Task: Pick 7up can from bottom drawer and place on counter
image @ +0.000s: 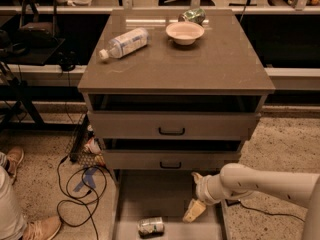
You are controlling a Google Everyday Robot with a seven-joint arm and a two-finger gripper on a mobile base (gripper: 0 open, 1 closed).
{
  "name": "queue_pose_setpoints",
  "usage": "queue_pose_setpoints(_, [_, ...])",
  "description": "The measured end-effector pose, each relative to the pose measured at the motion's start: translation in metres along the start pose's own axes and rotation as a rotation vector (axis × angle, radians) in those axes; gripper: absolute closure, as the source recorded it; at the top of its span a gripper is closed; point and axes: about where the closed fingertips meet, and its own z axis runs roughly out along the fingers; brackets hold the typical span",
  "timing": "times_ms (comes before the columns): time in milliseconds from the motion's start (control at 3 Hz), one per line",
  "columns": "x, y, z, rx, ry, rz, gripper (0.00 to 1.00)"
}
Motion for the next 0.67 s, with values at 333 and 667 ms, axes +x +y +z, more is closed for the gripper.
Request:
queue_pose_setpoints(333, [-0.001,-0.001,-0.002,0.002,0.000,-0.003,0.00])
queue_pose_setpoints(667, [0.001,0.004,0.033,-0.011,-0.007,-0.013,0.00])
